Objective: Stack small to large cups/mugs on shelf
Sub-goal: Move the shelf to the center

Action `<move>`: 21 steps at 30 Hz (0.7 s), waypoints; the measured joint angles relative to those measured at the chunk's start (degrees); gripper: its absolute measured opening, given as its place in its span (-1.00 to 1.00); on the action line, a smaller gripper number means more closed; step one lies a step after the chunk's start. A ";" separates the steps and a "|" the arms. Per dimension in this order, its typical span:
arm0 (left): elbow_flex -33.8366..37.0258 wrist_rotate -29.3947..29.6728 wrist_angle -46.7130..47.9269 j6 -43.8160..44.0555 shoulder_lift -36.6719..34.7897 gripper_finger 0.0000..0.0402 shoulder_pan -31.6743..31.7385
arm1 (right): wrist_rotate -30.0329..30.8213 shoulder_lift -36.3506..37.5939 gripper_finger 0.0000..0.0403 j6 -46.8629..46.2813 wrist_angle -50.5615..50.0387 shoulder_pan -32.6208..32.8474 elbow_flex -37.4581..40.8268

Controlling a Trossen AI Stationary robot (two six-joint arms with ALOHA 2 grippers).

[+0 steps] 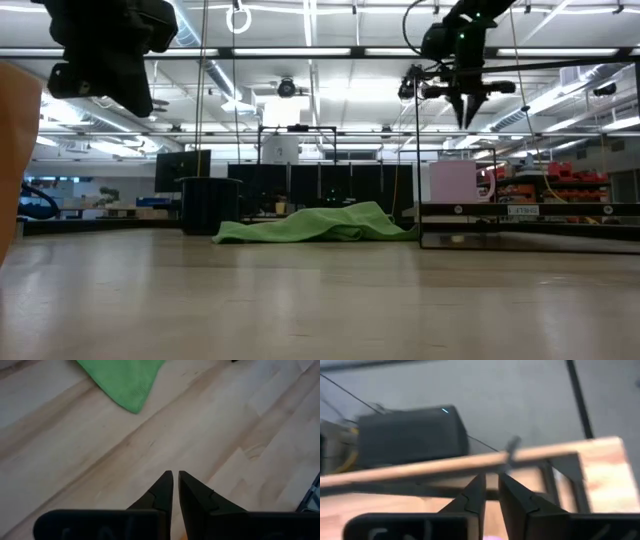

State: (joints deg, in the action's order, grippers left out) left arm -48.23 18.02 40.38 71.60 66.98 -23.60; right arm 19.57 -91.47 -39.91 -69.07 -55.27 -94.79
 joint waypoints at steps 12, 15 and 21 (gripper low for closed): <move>0.00 -0.14 -4.13 -6.65 0.00 -0.83 3.20 | -0.09 -0.90 -0.97 -3.84 -10.47 -4.78 -1.85; -0.02 -0.21 -4.18 -6.76 -0.02 -0.82 3.20 | 0.52 -0.97 -0.98 -5.06 -11.04 -4.36 -1.85; -0.02 -0.22 -4.52 -7.28 -0.02 -0.80 3.20 | 3.19 -3.40 -0.99 -8.33 -14.43 -3.37 -1.83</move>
State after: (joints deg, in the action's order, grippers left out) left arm -48.25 17.80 35.86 64.32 66.96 -20.40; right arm 22.76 -94.88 -48.24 -83.49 -58.65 -96.62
